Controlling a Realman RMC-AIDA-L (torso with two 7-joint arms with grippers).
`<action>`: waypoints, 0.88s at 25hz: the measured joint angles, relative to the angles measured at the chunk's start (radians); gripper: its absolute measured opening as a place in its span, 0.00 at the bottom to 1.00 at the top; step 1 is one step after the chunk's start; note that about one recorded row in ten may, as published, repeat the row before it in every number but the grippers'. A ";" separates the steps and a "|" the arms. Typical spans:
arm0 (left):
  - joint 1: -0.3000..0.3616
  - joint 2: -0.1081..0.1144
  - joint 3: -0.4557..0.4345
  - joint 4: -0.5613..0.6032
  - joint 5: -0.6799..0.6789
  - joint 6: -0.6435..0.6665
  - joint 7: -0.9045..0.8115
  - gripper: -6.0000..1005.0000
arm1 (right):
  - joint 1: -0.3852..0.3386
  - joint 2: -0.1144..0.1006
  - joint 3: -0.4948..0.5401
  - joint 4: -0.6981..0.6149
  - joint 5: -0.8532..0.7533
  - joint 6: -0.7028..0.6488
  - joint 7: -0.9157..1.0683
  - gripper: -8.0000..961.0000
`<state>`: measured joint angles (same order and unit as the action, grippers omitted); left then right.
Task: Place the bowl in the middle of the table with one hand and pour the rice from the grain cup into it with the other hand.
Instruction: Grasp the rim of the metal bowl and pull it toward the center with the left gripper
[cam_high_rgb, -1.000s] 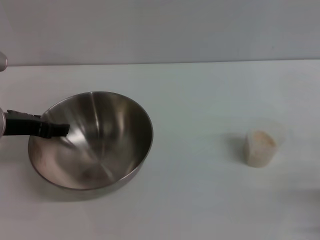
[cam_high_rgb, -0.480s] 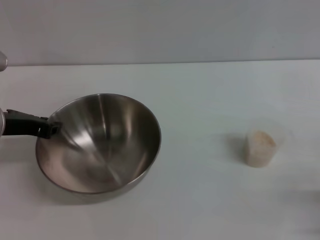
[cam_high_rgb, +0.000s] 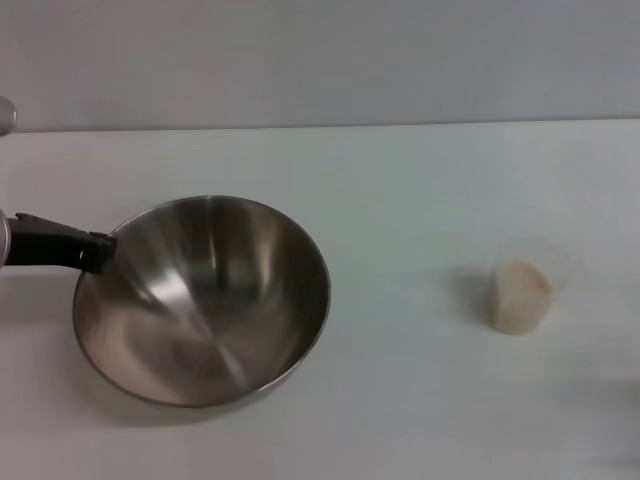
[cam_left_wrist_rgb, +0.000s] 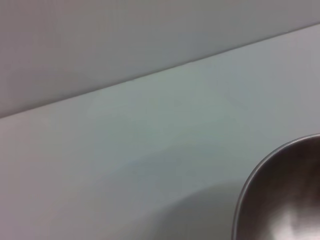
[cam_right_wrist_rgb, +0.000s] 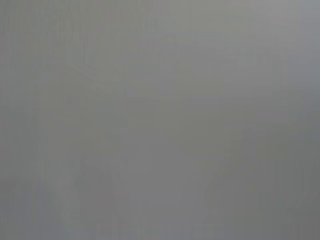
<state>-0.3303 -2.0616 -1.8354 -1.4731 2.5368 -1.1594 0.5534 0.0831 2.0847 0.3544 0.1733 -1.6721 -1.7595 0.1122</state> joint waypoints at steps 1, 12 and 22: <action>-0.003 0.000 -0.001 0.000 0.000 -0.004 -0.001 0.06 | 0.000 0.000 0.000 0.000 0.000 0.000 0.000 0.88; -0.106 -0.001 -0.121 0.116 -0.026 -0.089 -0.042 0.05 | 0.012 -0.001 0.000 0.000 0.000 0.007 0.003 0.88; -0.196 0.007 -0.276 0.261 -0.193 -0.164 0.069 0.05 | 0.025 -0.002 0.000 -0.005 0.000 0.019 0.004 0.88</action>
<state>-0.5259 -2.0545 -2.1110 -1.2119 2.3434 -1.3234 0.6222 0.1080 2.0824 0.3544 0.1686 -1.6720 -1.7401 0.1159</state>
